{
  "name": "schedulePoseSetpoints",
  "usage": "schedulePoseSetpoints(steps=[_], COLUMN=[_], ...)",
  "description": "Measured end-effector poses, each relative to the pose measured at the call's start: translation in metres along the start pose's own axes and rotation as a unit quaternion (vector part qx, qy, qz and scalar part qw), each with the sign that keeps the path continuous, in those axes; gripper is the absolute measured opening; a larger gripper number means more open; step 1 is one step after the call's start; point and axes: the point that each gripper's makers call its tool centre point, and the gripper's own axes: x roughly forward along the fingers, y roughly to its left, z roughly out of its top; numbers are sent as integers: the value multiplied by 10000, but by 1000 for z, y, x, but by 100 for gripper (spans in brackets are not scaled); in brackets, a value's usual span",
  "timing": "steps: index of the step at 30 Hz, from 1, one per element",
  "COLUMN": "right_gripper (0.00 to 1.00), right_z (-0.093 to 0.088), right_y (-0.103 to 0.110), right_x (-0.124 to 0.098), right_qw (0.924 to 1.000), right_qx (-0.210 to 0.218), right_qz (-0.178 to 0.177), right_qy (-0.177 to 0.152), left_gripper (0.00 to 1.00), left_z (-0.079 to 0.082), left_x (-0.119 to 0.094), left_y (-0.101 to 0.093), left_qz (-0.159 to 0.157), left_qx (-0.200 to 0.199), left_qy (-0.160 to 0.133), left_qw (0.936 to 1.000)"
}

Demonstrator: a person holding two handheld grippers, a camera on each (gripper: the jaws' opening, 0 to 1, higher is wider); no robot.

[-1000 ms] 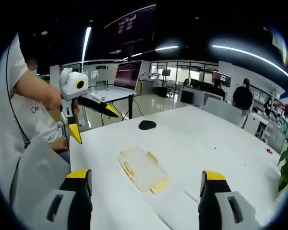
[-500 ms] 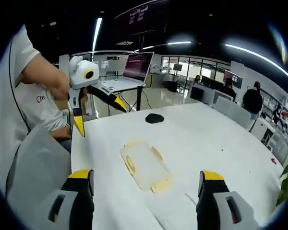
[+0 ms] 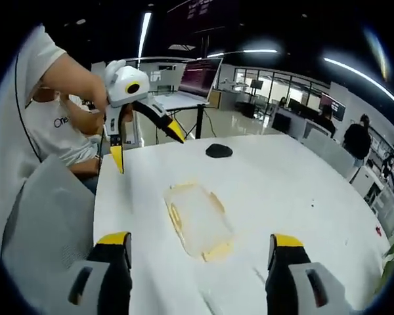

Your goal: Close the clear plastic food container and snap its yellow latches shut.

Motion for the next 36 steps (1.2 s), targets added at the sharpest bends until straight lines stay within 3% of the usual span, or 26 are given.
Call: schedulePoseSetpoints(steps=[6,17,21,36], right_gripper=[84,78,70,63], right_z=[-8,-17,-19,-33], right_y=[-3,-3,-4,-16], right_x=[9,25,29,48], right_qw=[9993,9973,9953,9914], right_qx=[-242,-360,-557,-678], right_qz=[138,435,583,731], right_qy=[240,470,542,852], left_gripper=[77,75,74,67], left_z=[-9,-15,-21,-43], left_x=[9,21,26,41], left_y=[2,17,21,31], left_qz=[-194,-332,-422,-661], left_qx=[389,728,784,969], left_qy=[263,519,616,987], left_qw=[9987,9954,9941,9882])
